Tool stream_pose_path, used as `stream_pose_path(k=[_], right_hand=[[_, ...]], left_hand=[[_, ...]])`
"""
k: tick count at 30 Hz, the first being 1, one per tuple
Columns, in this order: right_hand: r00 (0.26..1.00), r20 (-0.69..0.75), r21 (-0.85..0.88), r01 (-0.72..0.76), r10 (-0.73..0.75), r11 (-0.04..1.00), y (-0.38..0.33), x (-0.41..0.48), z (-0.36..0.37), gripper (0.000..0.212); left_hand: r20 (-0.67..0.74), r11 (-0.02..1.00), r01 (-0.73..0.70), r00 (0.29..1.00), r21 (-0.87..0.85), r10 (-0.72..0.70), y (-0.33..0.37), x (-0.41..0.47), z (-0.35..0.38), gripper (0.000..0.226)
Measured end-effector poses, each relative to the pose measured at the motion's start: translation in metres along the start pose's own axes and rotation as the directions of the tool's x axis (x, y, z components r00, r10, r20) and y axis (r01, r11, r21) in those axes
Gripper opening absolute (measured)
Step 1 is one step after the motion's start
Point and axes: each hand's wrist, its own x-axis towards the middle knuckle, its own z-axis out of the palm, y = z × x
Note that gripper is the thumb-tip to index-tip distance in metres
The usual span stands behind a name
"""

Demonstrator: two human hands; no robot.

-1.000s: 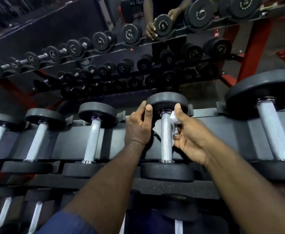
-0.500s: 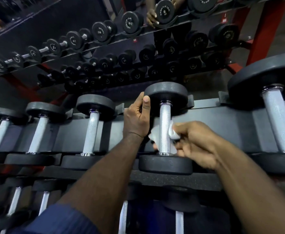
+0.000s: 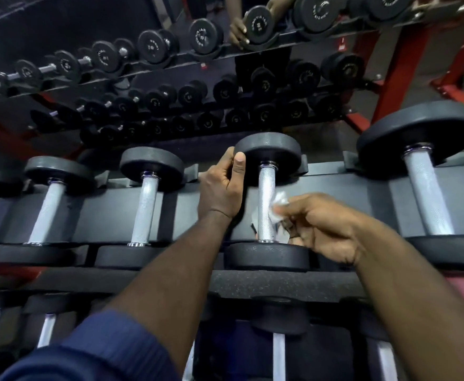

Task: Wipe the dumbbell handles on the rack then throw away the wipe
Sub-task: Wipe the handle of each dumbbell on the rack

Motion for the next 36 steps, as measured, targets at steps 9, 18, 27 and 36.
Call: stream_pose_path(k=[9, 18, 27, 36], right_hand=[[0.986, -0.105, -0.425, 0.071, -0.128, 0.902, -0.005, -0.015, 0.030, 0.026], [0.950, -0.151, -0.987, -0.128, -0.275, 0.102, -0.040, -0.040, 0.068, 0.028], [0.668, 0.009, -0.998, 0.047, -0.744, 0.029, -0.037, -0.010, 0.057, 0.016], [0.874, 0.065, -0.984, -0.025, -0.482, -0.179, -0.040, 0.002, 0.070, 0.025]], left_hand=[[0.088, 1.000, 0.016, 0.996, 0.009, -0.016, -0.006, 0.004, -0.004, 0.076], [0.156, 0.997, 0.067, 0.986, -0.039, -0.060, -0.010, 0.004, -0.001, 0.089], [0.229, 0.993, 0.105, 0.969, -0.063, -0.088, 0.000, 0.001, -0.013, 0.069], [0.233, 0.991, 0.069, 0.972, -0.118, -0.040, -0.004, 0.003, -0.014, 0.065]])
